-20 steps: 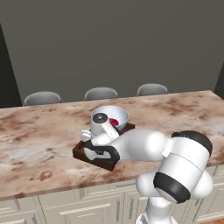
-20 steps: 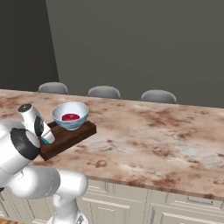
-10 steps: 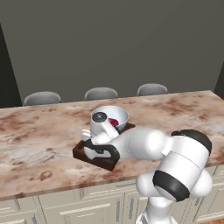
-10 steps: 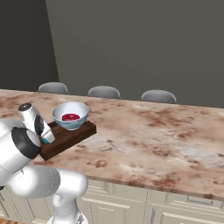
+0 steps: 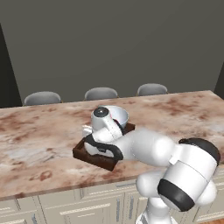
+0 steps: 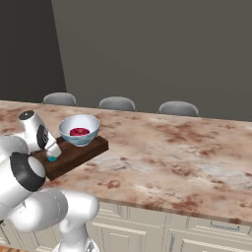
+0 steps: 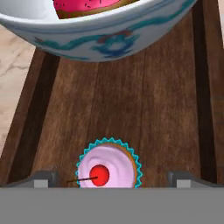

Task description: Place the bowl with donut and the cupcake onto the tray.

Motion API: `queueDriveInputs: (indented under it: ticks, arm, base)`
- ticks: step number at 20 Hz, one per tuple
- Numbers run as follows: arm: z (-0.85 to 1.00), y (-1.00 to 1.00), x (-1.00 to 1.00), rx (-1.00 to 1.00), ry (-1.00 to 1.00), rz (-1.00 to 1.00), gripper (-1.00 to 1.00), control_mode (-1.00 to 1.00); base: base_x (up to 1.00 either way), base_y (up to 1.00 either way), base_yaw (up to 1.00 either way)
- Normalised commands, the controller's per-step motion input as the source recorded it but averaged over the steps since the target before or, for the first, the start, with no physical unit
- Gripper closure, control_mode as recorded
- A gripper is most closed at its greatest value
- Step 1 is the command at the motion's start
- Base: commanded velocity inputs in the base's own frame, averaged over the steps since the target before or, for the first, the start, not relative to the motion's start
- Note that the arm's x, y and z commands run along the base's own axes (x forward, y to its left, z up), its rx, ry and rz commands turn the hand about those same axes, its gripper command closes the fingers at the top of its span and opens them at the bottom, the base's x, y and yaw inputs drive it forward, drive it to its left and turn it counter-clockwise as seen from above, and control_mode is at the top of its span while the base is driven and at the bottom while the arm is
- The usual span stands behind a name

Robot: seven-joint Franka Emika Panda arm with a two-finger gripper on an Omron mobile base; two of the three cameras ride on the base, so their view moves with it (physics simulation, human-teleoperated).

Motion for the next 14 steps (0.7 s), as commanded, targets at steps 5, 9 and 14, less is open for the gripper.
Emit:
queueDriveInputs:
  ticks: [5, 9, 14]
  arm:
    - [0.56, 0.00, -0.20, 0.00, -0.03, 0.00, -1.00, -1.00]
    - [0.50, 0.09, -0.44, -0.01, -0.08, 0.00, -1.00, -1.00]
    - [0.50, 0.24, -0.59, -0.04, -0.19, -0.02, -1.00, -1.00]
  base:
    - [0.00, 0.00, 0.00]
    - [0.00, 0.00, 0.00]
    - [0.00, 0.00, 0.00]
